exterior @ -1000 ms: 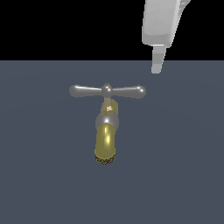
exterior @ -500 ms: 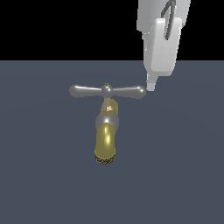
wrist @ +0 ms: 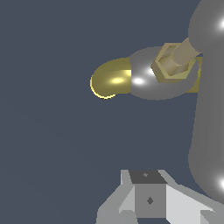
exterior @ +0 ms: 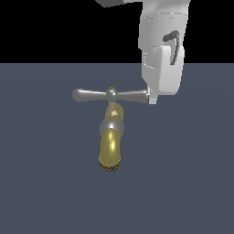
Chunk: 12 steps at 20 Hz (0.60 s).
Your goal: Turn on the faucet by rotating a designated handle.
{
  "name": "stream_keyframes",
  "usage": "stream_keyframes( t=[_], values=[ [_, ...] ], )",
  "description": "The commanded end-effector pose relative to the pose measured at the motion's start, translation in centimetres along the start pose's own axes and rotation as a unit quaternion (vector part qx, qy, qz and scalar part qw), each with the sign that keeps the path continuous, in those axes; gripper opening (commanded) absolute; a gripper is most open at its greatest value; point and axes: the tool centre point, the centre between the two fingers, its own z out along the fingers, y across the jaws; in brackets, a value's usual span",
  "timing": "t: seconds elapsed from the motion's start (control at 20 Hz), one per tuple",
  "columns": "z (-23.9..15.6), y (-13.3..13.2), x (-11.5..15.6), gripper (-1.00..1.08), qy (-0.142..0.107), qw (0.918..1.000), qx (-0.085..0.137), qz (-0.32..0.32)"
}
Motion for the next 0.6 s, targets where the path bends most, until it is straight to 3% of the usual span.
stream_keyframes(
  t=[0.0,0.55],
  values=[
    [0.45,0.26,0.1,-1.0,0.0,0.9999,0.001,-0.012],
    [0.95,0.52,0.29,-1.0,0.001,0.9997,0.002,-0.025]
  ],
)
